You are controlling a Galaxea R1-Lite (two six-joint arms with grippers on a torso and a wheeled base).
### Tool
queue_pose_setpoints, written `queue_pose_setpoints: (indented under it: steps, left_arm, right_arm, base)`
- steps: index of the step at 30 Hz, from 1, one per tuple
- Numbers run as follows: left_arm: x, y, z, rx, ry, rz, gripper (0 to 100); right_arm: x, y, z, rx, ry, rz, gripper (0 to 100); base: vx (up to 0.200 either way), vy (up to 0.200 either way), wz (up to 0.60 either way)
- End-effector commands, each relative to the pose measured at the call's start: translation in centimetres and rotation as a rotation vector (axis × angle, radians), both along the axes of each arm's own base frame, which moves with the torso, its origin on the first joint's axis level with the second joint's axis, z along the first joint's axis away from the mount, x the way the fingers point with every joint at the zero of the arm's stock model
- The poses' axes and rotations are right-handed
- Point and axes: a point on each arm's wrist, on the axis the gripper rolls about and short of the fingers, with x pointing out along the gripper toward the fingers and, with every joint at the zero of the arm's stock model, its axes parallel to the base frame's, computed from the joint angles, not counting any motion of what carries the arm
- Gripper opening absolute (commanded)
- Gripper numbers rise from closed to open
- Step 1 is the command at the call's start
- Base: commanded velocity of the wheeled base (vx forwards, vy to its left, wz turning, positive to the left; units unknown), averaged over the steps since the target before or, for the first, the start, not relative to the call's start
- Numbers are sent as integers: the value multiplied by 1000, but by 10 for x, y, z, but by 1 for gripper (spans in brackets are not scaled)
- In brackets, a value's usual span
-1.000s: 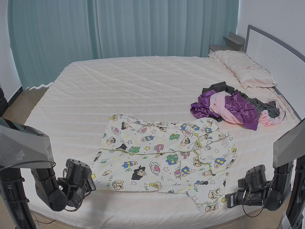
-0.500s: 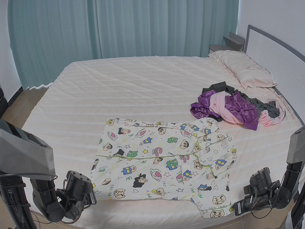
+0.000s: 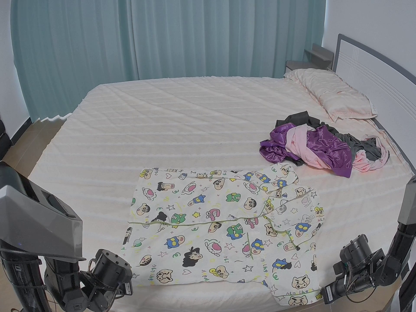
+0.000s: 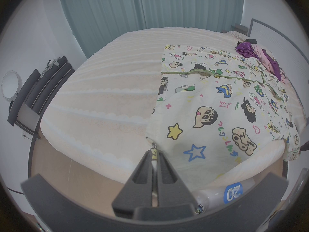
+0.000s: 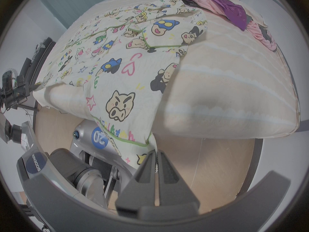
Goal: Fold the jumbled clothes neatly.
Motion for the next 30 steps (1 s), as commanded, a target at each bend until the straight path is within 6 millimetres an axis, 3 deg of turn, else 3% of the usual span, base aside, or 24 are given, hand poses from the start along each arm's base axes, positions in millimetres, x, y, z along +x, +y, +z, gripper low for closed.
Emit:
queue_pose_setpoints:
  steps: [1,13,14,16,17,23,30]
  left_arm:
    - [-6,1,-3,18,27,-11,0]
    - [-8,-1,-8,33,48,-21,0]
    - [-8,-1,-8,32,47,-23,100]
    - [-9,-1,-8,33,51,-22,100]
    - [-9,-1,-8,33,51,-22,100]
    - [-7,0,-5,48,10,19,100]
    - [25,3,32,-83,-262,70,100]
  right_arm:
    - [-8,0,0,-13,28,20,0]
    - [-12,1,-1,-25,64,25,0]
    - [-12,1,-1,-26,67,25,0]
    - [-12,1,-1,-29,70,25,0]
    - [-12,1,-1,-29,70,25,100]
    - [-13,0,3,-22,52,21,100]
    - [-12,1,27,94,-100,-85,100]
  base:
    - [0,0,0]
    - [0,0,0]
    - [0,0,0]
    - [0,0,0]
    - [0,0,0]
    - [0,0,0]
    - [0,0,0]
